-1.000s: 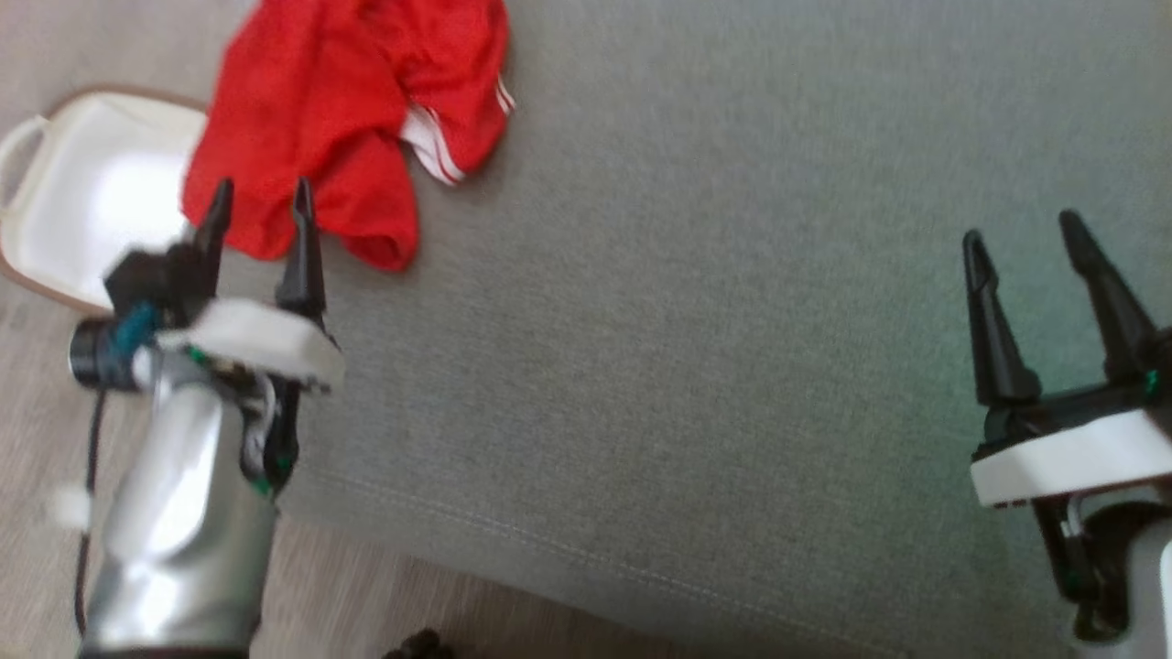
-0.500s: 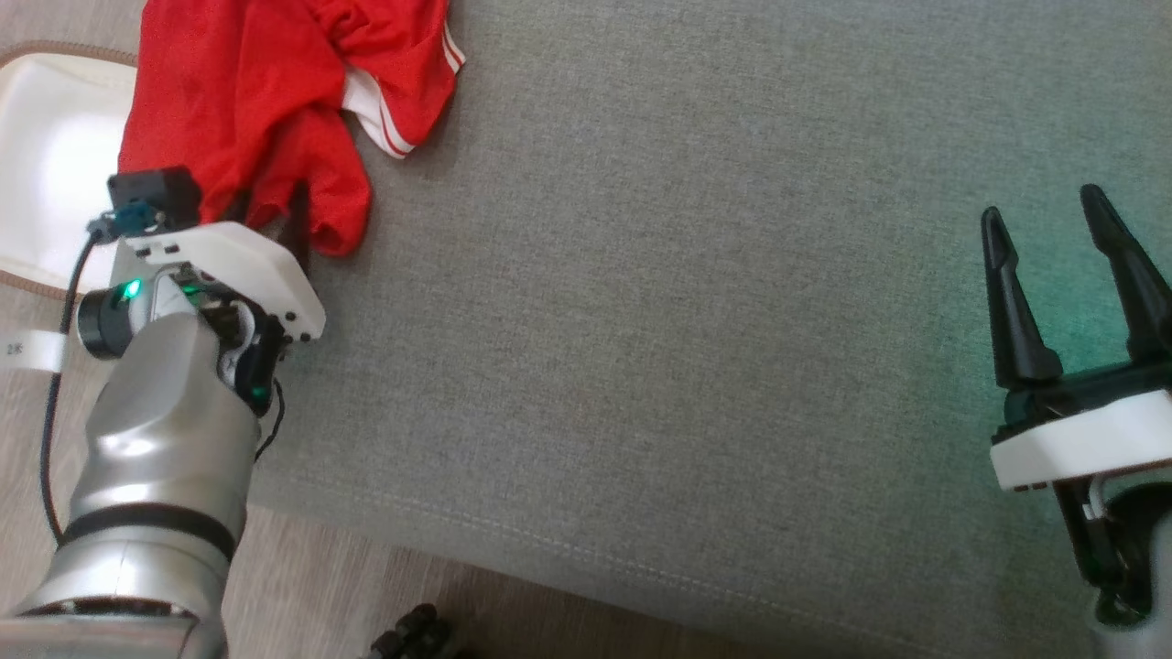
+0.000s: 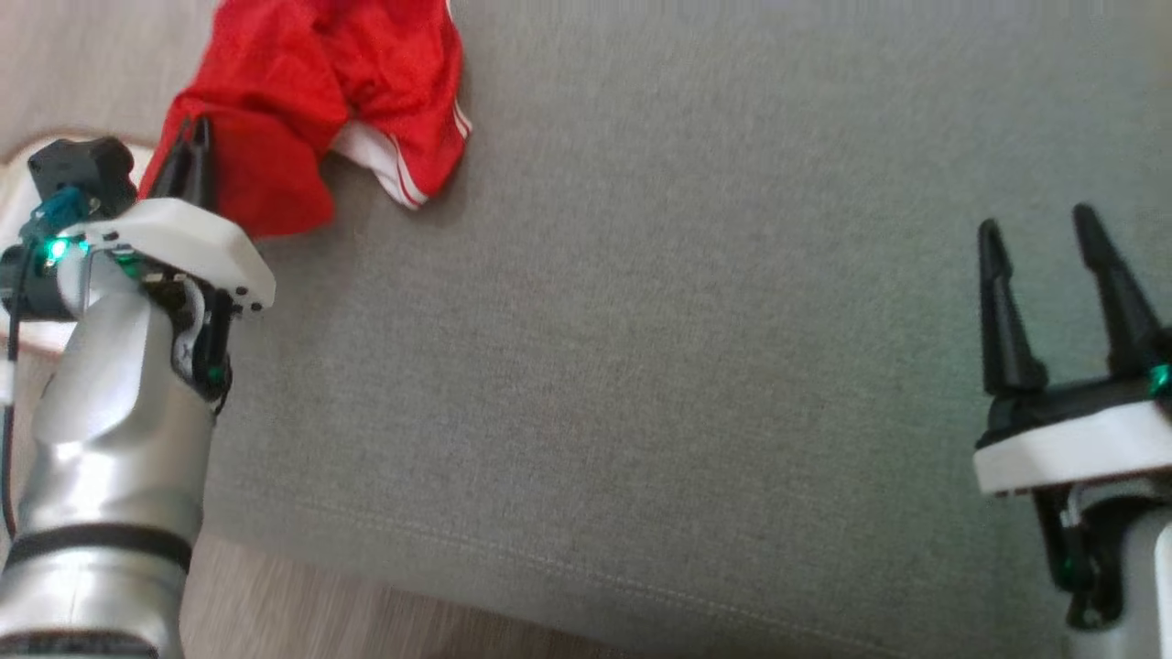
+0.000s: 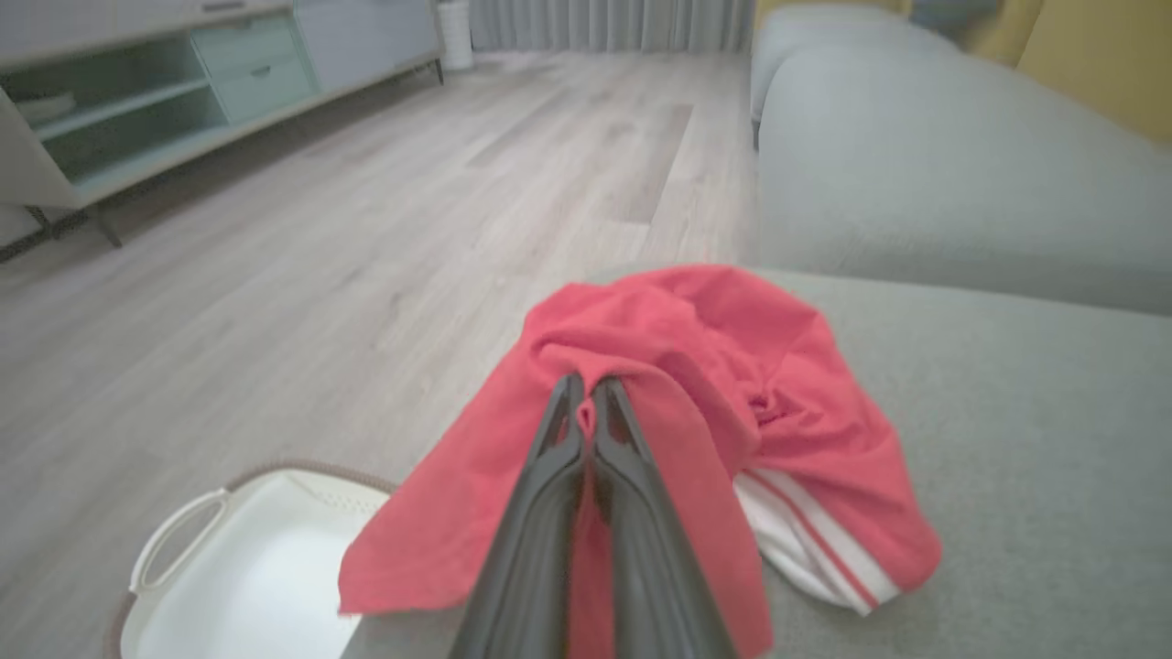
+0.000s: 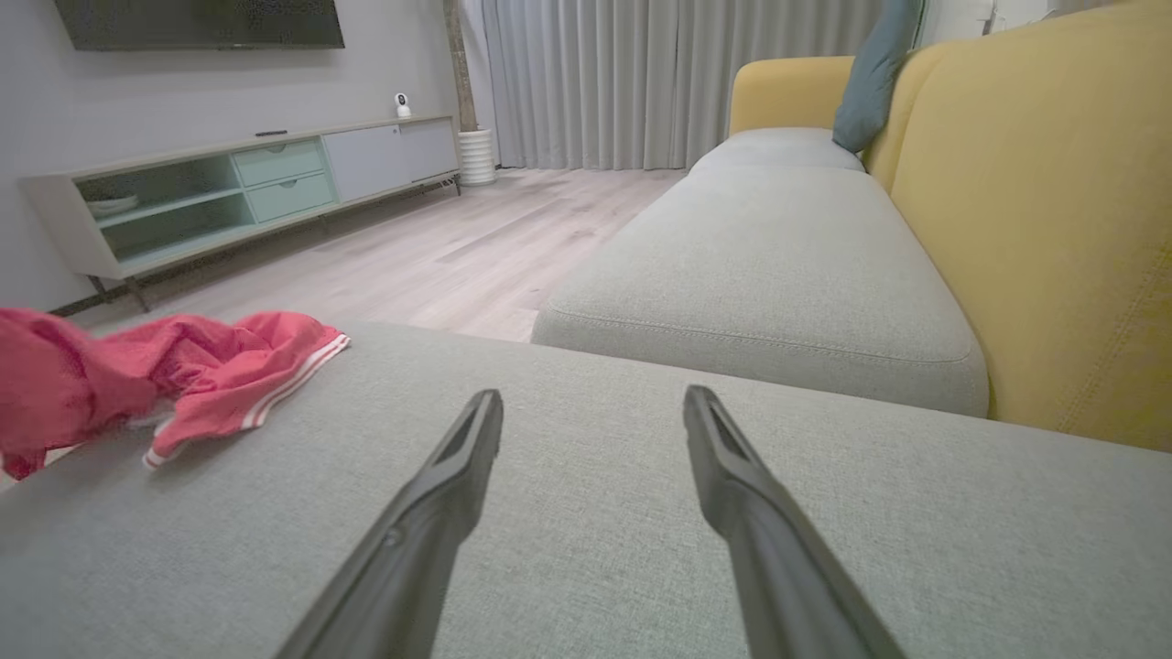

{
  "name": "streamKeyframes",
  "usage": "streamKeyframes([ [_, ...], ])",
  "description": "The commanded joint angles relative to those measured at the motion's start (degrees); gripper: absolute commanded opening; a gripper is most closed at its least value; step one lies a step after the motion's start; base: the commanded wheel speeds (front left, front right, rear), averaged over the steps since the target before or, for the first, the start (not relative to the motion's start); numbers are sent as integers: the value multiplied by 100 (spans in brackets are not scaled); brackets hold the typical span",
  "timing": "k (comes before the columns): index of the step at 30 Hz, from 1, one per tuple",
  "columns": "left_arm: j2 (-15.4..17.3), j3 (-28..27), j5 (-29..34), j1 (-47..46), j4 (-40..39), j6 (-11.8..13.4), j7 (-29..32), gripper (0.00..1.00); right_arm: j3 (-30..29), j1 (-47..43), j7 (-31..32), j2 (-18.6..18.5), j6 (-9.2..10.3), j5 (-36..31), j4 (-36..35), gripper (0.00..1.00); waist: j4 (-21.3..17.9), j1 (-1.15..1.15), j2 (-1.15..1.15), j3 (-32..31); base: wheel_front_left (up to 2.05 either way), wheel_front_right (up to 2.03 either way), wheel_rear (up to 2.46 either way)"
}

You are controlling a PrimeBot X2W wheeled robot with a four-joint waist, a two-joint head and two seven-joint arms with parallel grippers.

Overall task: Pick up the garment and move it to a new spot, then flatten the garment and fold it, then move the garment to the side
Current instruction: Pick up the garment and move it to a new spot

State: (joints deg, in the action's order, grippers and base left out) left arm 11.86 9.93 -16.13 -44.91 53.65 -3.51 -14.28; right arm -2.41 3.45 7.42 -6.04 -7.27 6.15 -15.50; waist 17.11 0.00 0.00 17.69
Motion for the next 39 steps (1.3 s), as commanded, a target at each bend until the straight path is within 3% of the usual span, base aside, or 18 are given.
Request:
streamKeyframes([
  [1,358,-227,76,140,-413,81,-69,0,139,-113,-83,35,-22,65,-147,100,-63,0,0,-396,0,0,0],
  [10,336,-85,399,1431,-3012,316,-63,0,171,-493,-329,235,-22,246,89,100,-420,0,0,-1205,0,0,0],
  [15,263,167,461,2150,-4431,401,253,0,227,-569,-386,284,-22,295,81,100,-901,0,0,-1285,0,0,0],
  [19,100,516,430,2506,-5245,323,560,0,260,-587,-416,303,-22,354,80,100,-1358,0,0,-1203,0,0,0],
  [29,-575,1666,415,2155,-5443,-81,787,0,421,-448,-587,314,-22,608,223,100,-2617,0,0,-871,0,0,0],
  [35,-798,2120,439,1502,-5265,-129,746,0,548,-304,-772,315,-22,779,344,100,-3399,0,0,-465,0,0,0],
  [39,-843,2222,408,1124,-5005,-115,781,0,607,-242,-890,315,-22,881,426,100,-3696,0,0,-212,0,0,0],
])
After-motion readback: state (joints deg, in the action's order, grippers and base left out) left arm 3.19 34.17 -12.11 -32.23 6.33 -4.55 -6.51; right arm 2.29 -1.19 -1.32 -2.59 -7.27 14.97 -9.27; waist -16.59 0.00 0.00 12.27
